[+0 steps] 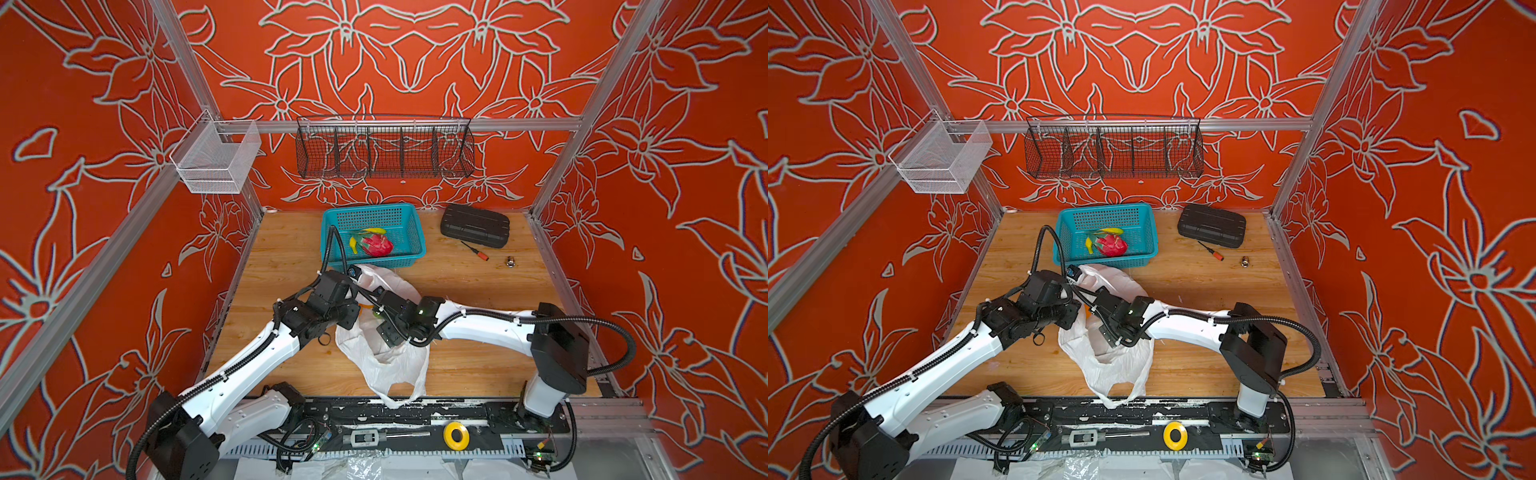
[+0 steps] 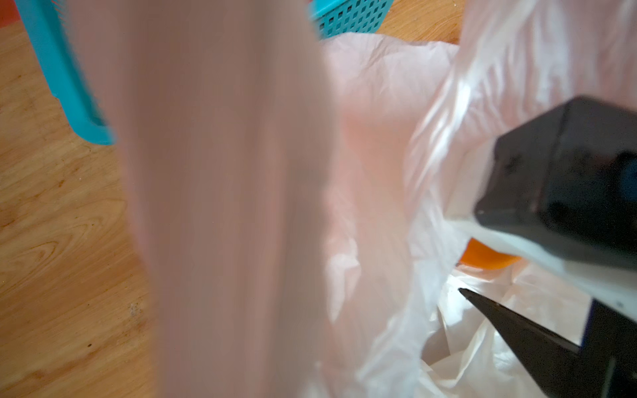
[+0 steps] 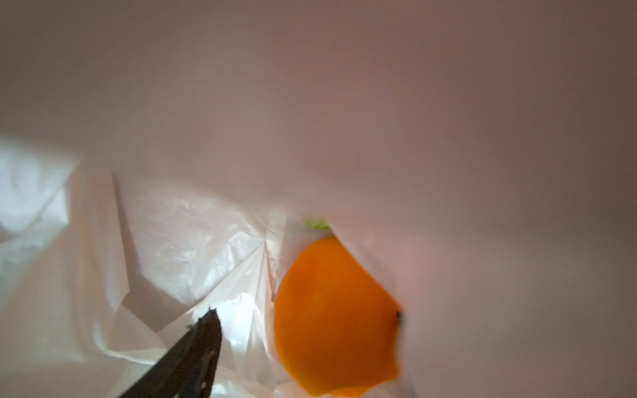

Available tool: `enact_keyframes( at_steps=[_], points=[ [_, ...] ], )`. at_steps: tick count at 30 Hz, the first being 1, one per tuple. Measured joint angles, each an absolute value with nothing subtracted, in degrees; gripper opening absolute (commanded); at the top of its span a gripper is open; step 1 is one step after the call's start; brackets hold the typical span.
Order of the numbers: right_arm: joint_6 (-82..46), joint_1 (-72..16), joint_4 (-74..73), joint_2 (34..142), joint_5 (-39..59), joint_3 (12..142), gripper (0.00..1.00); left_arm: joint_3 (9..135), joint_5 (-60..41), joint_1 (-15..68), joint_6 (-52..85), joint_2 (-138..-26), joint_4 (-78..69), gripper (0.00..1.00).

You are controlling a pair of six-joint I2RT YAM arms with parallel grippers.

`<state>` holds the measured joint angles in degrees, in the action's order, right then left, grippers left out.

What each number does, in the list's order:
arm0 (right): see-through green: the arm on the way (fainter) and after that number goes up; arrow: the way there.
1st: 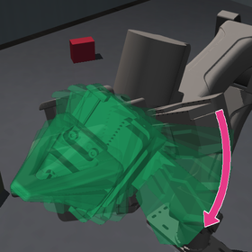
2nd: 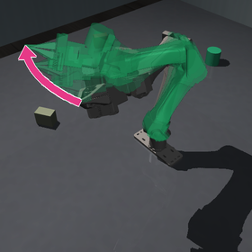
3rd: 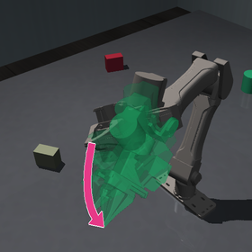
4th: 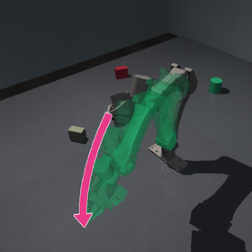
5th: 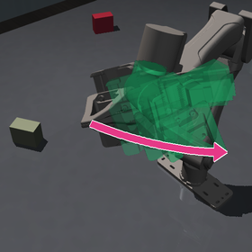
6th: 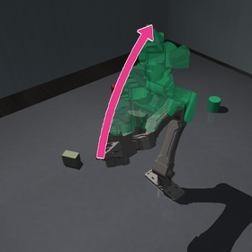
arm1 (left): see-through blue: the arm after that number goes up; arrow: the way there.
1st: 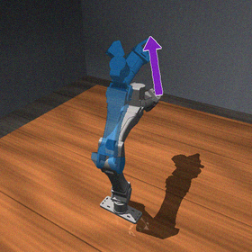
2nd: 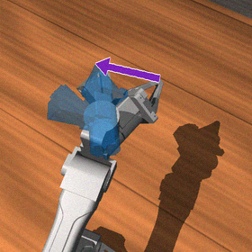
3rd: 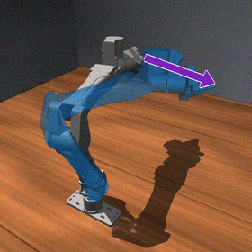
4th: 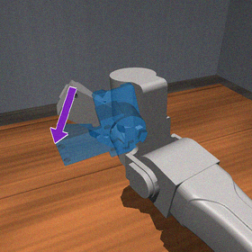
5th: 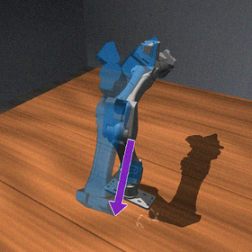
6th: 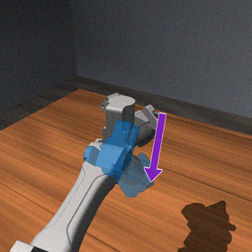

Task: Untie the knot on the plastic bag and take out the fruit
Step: 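Close the right gripper on the orange inside the bag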

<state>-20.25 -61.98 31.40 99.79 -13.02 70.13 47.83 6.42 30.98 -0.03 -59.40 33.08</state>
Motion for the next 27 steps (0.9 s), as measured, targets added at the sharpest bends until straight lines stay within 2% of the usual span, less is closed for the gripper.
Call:
enact_keyframes(
  at_steps=[9,12,17,27],
  points=[
    [-20.5,-61.5,32.9,103.7,-12.4,70.8,0.88,47.8,6.8,30.9,0.0,-59.4,33.0,0.27],
    [-20.6,-61.3,34.0,104.9,-12.1,70.8,0.84,47.7,6.8,30.9,0.0,-59.4,32.8,0.27],
    [-20.5,-61.0,33.8,105.1,-11.6,70.8,0.69,47.0,6.6,30.9,0.0,-59.2,32.1,0.27],
    [-20.8,-61.0,29.7,100.0,-8.4,67.4,0.64,47.0,6.0,30.9,0.0,-59.0,31.7,0.27]
  ],
)
